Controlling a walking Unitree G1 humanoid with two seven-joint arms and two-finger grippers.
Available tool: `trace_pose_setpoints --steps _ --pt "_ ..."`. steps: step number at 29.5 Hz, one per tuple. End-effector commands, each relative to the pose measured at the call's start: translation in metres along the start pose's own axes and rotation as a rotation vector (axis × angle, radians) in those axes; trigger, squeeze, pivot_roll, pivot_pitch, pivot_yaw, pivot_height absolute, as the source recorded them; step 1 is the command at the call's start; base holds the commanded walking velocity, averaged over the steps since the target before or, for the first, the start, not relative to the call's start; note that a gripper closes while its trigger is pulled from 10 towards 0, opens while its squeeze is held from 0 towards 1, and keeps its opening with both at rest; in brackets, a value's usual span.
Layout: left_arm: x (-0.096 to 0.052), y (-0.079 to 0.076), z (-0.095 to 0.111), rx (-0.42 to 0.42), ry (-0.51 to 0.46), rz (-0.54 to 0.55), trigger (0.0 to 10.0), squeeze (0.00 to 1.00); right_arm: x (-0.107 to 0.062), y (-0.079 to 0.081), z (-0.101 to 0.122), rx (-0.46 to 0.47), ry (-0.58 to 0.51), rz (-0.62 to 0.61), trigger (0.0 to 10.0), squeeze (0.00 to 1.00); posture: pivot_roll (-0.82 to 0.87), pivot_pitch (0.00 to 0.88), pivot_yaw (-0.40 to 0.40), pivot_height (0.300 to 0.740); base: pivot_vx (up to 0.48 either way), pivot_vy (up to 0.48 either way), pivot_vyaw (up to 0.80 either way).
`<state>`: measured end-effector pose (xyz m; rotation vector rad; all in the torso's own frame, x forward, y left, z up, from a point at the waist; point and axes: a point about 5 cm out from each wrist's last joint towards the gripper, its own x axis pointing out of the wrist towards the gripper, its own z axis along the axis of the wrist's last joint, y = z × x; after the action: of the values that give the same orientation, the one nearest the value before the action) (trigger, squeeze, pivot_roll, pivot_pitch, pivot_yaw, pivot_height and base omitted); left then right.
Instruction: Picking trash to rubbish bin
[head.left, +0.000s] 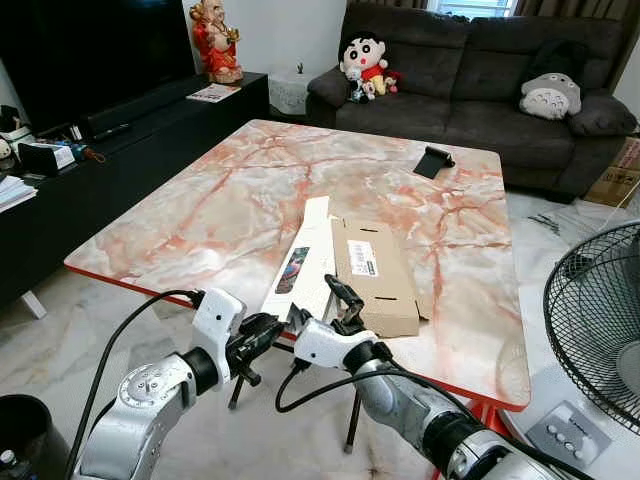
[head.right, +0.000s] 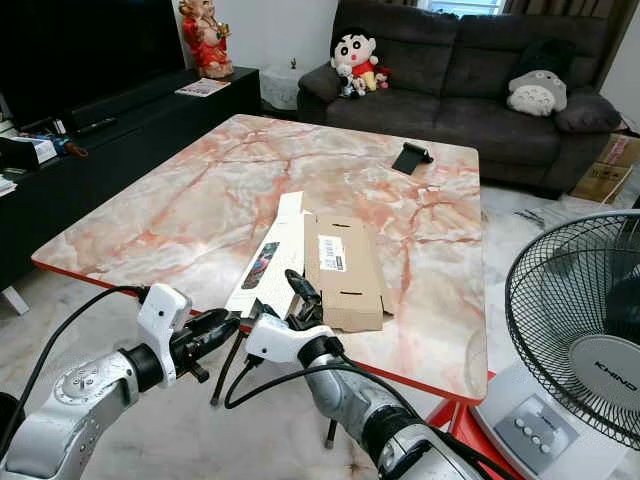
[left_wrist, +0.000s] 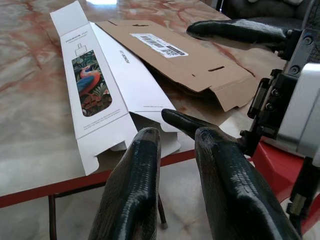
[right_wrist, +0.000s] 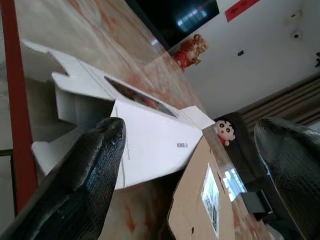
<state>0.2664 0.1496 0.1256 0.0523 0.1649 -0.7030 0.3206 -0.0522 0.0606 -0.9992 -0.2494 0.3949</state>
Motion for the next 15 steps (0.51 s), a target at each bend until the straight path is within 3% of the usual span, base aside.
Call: trace_pose_setpoints --steps 1,15 --pt "0.003 -0.0046 0.0068 0.023 -0.01 -0.018 10.0 0.0 0.0023 -0.0028 -0.0018 -0.03 0.011 -0.003 10.0 0.0 0.1 0.0 -0.036 0.74 0.0 0.0 0.0" --pt "0.004 -0.0108 0.0072 0.019 -0.01 -0.038 10.0 0.0 0.0014 0.0001 -0.0046 -0.059 0.036 0.005 10.0 0.0 0.11 0.0 -0.039 0.74 0.0 0.0 0.0"
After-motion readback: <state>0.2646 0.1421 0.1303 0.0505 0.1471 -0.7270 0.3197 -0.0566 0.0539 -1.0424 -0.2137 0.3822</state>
